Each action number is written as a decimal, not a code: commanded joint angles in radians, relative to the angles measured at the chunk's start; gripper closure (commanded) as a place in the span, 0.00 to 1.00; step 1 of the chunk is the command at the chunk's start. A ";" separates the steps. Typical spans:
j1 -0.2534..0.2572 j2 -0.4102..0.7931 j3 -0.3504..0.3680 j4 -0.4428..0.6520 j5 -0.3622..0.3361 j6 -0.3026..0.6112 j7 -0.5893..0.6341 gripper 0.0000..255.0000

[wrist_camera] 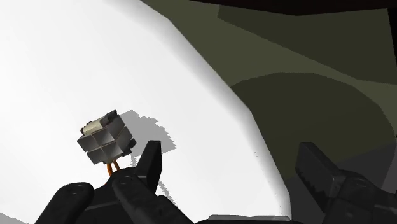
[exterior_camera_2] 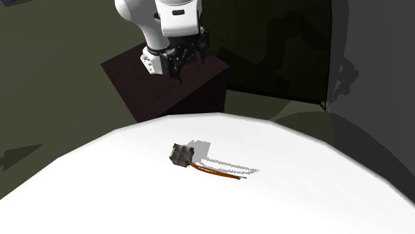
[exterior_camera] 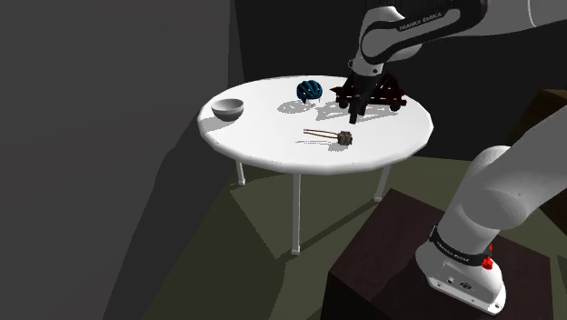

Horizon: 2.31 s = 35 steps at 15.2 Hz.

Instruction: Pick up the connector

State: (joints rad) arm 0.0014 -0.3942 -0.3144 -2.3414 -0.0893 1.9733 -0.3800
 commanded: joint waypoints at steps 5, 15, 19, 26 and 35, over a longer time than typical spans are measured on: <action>0.022 0.228 -0.091 0.102 0.064 0.130 -0.217 0.00; -0.027 0.652 -0.119 0.397 0.292 0.220 -0.590 0.00; -0.079 0.810 -0.085 0.551 0.360 0.214 -0.696 0.00; -0.090 0.861 -0.068 0.525 0.390 0.285 -0.718 0.00; -0.093 0.868 -0.066 0.525 0.394 0.292 -0.722 1.00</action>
State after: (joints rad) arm -0.0917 0.4736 -0.3808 -1.8163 0.3044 2.2648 -1.1017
